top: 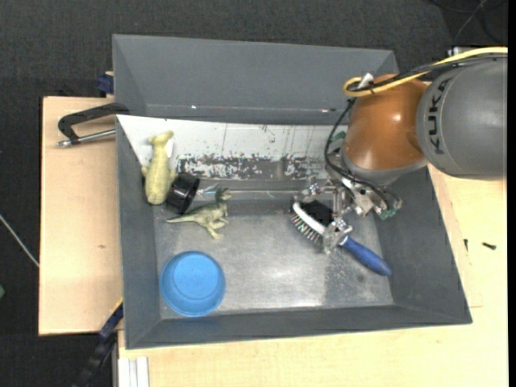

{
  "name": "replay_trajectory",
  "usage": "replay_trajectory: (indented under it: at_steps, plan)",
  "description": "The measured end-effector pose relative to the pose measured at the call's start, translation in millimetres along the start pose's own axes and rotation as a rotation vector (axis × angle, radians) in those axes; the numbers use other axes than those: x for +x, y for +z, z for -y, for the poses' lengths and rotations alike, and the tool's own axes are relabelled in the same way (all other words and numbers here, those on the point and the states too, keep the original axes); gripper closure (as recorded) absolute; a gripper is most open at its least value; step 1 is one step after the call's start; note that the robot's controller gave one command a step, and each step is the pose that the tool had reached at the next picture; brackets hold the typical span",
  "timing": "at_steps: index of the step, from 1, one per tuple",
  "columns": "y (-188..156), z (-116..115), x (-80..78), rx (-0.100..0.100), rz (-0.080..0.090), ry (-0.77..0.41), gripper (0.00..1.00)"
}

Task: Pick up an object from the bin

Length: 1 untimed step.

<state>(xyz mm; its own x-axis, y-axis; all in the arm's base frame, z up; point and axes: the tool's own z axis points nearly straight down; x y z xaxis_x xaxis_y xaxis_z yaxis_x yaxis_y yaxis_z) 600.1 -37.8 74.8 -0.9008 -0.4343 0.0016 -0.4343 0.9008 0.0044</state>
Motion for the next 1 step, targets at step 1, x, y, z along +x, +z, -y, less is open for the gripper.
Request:
replay_trajectory:
  at_steps: [1]
  plan:
    - [-140.3, -7.5, 6.3, 0.01, 0.015, 0.006, 1.0]
